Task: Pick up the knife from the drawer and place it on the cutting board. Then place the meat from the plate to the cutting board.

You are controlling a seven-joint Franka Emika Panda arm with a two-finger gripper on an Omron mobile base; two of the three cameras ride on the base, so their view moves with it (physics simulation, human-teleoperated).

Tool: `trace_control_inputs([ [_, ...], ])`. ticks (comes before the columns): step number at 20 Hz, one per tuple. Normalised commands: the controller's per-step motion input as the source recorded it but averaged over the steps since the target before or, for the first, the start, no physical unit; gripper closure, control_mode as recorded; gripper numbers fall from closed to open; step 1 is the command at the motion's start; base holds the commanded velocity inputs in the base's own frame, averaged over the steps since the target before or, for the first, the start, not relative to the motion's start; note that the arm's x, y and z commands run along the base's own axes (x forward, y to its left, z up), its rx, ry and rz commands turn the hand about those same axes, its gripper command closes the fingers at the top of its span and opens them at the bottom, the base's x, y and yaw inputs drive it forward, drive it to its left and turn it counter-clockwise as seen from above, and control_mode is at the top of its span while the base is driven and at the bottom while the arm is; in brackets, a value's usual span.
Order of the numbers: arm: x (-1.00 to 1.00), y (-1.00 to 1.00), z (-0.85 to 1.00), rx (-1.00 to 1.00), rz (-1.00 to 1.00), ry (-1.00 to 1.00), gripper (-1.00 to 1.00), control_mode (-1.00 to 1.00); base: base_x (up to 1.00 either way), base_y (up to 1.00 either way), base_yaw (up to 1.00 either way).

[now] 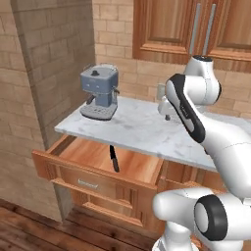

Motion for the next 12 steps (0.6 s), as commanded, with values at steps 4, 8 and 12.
trace_control_inputs([
  [4,0.00,0.00,0.00,0.00,0.00,0.00,-1.00,1.00,-0.05,-0.45,0.43],
  [8,0.00,0.00,0.00,0.00,0.00,0.00,-1.00,1.00,0.00,-0.42,0.43],
  [12,0.00,0.00,0.00,0.00,0.00,0.00,-1.00,1.00,0.00,-0.45,0.42],
])
